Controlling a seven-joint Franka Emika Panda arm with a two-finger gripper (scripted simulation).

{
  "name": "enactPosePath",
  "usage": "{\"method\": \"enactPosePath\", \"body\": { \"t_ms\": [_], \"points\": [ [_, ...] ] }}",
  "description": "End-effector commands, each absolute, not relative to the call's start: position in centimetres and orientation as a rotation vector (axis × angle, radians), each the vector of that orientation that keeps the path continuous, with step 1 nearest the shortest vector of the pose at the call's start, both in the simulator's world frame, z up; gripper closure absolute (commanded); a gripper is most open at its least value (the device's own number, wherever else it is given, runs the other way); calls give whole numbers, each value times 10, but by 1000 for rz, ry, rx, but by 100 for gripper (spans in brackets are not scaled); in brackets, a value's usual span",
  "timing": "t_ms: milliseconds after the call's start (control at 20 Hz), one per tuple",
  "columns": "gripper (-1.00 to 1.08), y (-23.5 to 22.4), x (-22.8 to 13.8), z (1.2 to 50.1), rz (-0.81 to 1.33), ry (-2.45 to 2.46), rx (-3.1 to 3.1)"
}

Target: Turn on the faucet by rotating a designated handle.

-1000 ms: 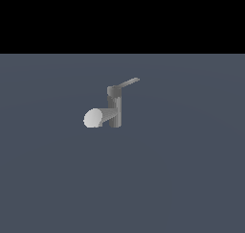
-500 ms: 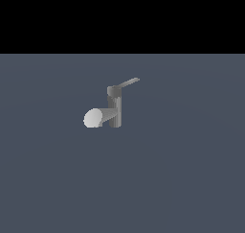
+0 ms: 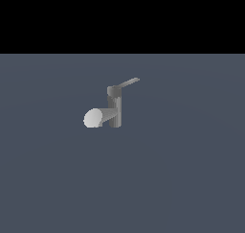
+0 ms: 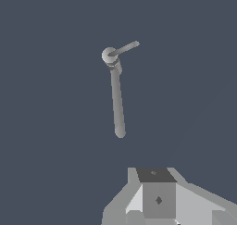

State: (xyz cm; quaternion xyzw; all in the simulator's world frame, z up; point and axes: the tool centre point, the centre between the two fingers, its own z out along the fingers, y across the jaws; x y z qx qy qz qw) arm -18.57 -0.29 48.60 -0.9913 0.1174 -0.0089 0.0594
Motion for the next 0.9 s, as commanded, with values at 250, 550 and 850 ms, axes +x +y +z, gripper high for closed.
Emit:
{"method": "enactPosePath", "body": {
  "t_ms": [250,550,850],
  "points": [
    [108,-5,-127,454,40,673,-2891],
    [108,-8,-82,420,92,941,-2796],
    [108,-12,-40,380,132,1213,-2694]
  ]
}}
